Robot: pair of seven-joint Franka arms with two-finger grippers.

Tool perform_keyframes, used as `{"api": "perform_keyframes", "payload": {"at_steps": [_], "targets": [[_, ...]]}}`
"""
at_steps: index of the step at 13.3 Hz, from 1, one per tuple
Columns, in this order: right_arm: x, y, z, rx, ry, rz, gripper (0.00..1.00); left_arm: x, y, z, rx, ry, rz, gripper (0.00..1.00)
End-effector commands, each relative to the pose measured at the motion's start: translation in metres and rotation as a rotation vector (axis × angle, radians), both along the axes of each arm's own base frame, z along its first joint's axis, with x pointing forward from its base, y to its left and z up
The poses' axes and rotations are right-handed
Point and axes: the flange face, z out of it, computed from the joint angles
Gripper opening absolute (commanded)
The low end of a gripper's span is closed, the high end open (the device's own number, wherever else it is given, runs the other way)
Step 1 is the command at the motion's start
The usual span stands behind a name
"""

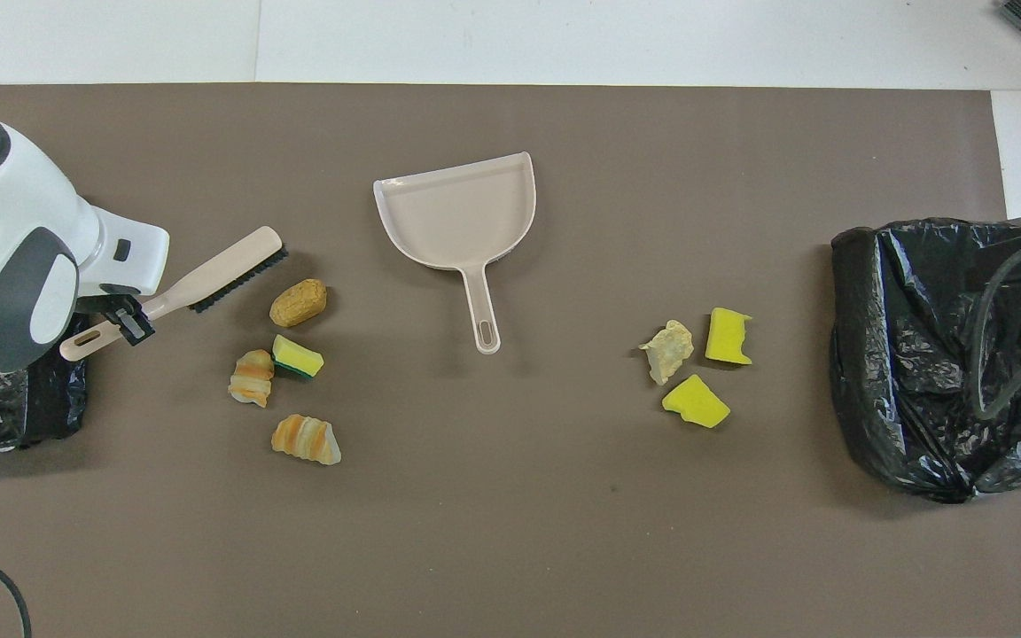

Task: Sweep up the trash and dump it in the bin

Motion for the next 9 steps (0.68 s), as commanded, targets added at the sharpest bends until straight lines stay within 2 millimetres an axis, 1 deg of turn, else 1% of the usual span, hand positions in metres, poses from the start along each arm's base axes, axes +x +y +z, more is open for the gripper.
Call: {"api": "perform_keyframes", "payload": {"at_steps": [1, 9], "targets": [[-0.0066, 0.0005, 0.0018, 0.015, -0.006, 0.002, 1.00, 0.0010, 0.0005, 0.0054, -0.025, -0.033, 0.005, 0.00], [-0.0066, 0.0005, 0.0018, 0.015, -0.006, 0.002, 1.00, 0.0028, 0.0040, 0.0063, -0.029, -0.049, 0.064, 0.00]]}}
